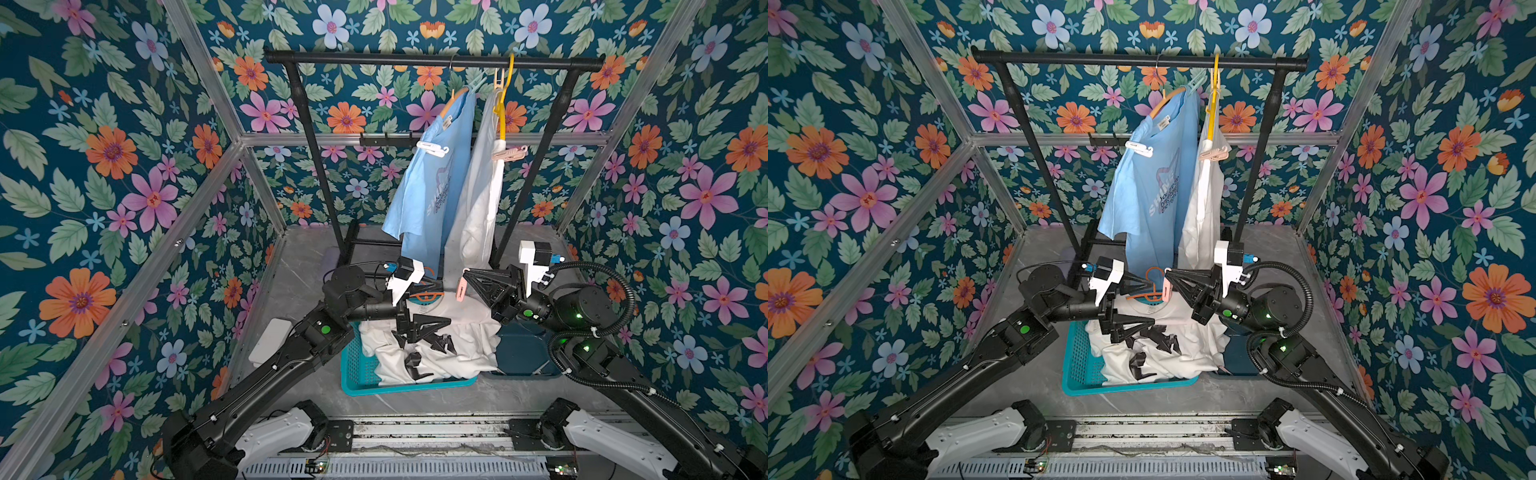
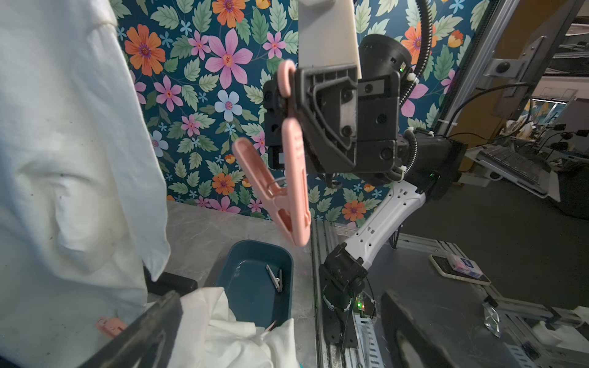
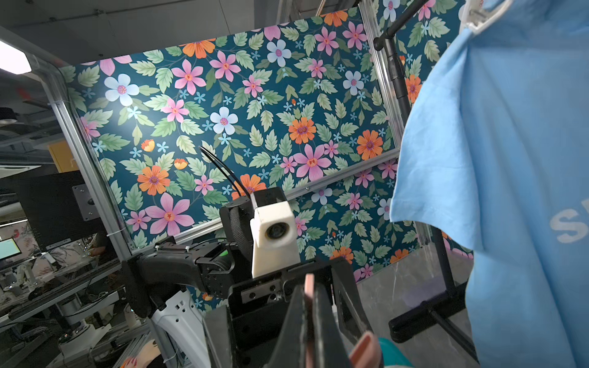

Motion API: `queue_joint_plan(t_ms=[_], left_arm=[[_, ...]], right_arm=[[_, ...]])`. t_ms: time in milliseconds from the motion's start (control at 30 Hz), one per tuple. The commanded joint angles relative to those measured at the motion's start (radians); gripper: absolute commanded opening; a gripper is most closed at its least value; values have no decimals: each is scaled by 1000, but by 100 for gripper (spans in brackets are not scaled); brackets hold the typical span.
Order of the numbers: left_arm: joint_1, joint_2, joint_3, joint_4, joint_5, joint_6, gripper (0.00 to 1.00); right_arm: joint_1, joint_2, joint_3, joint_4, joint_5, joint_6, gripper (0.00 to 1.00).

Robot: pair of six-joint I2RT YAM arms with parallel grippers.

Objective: Use clothespins to secure the t-shirt on both sides of the hanger
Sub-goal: Pick up the clothespin from the storage box.

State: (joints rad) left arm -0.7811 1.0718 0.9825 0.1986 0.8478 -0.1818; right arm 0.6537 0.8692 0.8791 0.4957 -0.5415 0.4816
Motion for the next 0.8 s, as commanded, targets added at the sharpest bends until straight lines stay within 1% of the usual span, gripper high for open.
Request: queue_joint_plan(t_ms=[0,133,267,333,400,433,533,667,767], left_arm=[[-12,24,10,107,58,-61,96],[-20,59,40,145,56,-101,89],[-29,72,45,177,65,-117,77],[-35,71,44,186,65,-117,70],[-40,71,44,188,64,-119,60],[-41,71,44,188,63,-117,57],[-46,75,31,230,82,-140,53],[-50,89,36,252,102,-158,41],[-51,89,40,246,103,-156,37]], right_arm=[[11,13,13,86,-52,-11,0],[32,28,17,95,-61,-24,0],[49,46,32,95,-73,-43,0],[54,55,31,98,-84,-54,0],[56,62,29,99,-91,-63,0],[57,65,28,103,-96,-63,0],[57,72,27,120,-122,-69,0],[57,67,16,123,-128,-91,0],[57,63,4,140,-135,-94,0]])
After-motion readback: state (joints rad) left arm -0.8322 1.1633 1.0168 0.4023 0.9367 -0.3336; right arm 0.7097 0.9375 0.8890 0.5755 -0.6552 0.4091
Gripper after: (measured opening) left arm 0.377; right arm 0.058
